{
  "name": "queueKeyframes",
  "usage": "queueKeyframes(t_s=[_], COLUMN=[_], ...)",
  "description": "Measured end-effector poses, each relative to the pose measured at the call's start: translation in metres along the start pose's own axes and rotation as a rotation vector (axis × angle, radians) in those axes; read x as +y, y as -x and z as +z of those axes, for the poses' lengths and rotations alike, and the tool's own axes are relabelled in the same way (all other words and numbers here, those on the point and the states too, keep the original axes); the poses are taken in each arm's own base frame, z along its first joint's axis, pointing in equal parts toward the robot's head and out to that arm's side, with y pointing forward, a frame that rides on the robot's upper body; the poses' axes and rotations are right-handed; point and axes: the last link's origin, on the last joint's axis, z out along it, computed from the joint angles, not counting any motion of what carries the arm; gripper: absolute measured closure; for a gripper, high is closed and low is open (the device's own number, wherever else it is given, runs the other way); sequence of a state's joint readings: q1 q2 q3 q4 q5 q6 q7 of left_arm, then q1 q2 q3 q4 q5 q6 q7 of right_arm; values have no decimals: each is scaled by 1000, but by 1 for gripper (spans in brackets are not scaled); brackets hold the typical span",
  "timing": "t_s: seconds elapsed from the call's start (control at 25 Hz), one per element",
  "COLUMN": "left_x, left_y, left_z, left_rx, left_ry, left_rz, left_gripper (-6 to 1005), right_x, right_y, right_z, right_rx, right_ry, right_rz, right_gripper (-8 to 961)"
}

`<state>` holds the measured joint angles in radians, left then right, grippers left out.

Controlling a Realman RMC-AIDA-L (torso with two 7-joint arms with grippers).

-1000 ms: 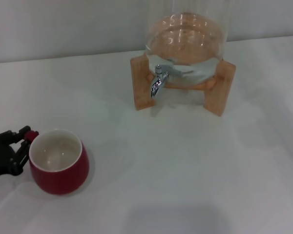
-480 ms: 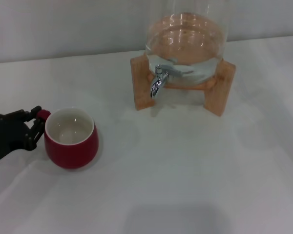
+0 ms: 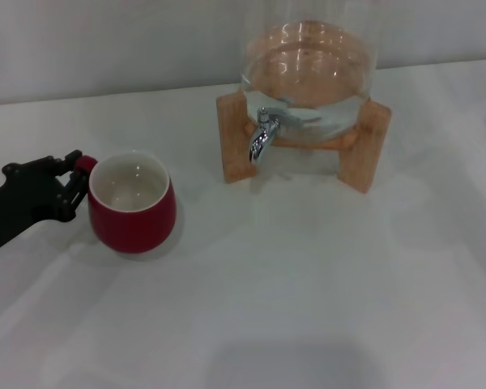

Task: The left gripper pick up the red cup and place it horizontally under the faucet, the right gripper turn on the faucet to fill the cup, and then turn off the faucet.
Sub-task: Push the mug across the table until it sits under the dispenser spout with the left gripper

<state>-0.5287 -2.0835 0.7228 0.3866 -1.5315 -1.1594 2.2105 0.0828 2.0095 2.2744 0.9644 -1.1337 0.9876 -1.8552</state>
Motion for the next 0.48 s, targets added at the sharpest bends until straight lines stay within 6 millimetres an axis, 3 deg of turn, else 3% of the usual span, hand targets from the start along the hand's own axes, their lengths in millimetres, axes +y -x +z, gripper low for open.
queueKeyframes(t_s=[0.48], left_x=[10], left_y=[-11], left_z=[28], left_rx=[-22], left_ry=[64], left_rz=[15], left_gripper=[807], right_x=[5], right_y=[1], right_z=[-1], right_rx=[-9], right_ry=[32], right_rz=[0], right_gripper=[322])
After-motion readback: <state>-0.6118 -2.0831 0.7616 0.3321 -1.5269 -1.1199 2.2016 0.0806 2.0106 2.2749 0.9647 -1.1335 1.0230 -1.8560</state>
